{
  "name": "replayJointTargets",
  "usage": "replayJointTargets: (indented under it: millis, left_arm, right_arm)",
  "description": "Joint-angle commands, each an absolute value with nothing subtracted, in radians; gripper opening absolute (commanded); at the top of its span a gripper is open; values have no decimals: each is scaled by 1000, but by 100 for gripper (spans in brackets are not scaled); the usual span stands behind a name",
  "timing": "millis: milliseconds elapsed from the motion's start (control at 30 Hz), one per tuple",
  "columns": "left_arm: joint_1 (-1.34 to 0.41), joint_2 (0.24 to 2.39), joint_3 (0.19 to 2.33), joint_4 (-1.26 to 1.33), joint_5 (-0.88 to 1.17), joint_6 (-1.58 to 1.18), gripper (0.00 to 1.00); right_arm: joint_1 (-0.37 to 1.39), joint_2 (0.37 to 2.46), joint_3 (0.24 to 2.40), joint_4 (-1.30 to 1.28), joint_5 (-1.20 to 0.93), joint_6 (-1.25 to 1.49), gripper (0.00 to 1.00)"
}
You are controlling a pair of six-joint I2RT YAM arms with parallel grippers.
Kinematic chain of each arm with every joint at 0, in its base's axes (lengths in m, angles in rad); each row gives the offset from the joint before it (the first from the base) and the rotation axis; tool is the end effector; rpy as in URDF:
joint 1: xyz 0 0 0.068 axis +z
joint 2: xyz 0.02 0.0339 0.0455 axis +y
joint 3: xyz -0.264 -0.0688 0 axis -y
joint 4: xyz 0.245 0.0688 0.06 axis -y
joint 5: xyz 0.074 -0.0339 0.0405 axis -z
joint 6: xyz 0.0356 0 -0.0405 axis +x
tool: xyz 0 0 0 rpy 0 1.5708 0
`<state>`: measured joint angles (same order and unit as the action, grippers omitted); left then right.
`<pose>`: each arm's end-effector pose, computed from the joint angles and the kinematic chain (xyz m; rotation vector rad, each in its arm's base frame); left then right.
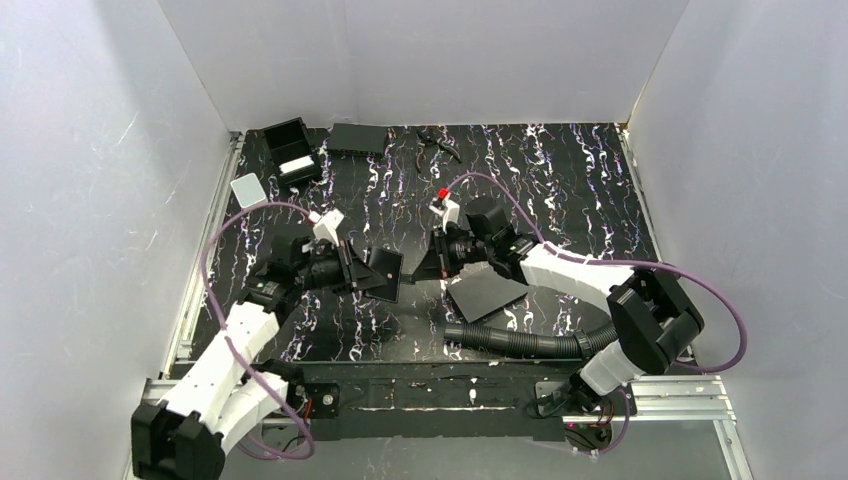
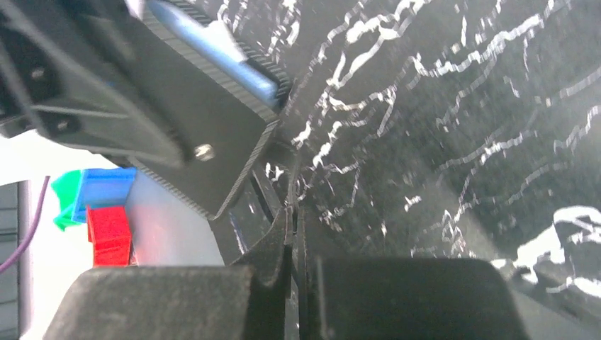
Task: Put the credit cards into the card holder
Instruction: Open the card holder at the center of the board.
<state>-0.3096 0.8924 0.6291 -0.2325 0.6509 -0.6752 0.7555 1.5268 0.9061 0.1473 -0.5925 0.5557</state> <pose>0.1806 -0.0804 0.2645 0.0346 2.2061 -1.2527 0.2300 0.2440 0.2364 -0.6362 2.1766 1.3701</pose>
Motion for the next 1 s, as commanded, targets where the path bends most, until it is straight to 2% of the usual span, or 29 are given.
replayJointTargets:
  millis: [0,100,167,367,567,633,800,967]
  left_arm:
    - [-304,1019,469,-47,628,-827,0]
    - [-309,1094,406,53,586,-851,0]
    - [-310,1125,395,52,548,-818,8]
    - [-310,1192,423,-83,480,-741,59]
    - [-310,1131,492,-348,336,-693,87]
    - [-309,1092,512,-418,301,-679,89]
    - [-317,991,551,-472,368,-661,87]
    - [-320,918,639,-589,314,-671,89]
  right_arm:
    - [755,1550,853,181,-564,589,1]
    - [756,1603,815,255,-578,618,1]
    - [756,1645,802,295,-594,638,1]
    - [759,1679,810,312,-615,676,1]
    - [779,1649,846,289,-636,727,1]
    - [797,1645,861,287,-638,746,1]
    - [840,1639,903,321,-639,833,1]
    - [867,1631,950,359,-604,886,1]
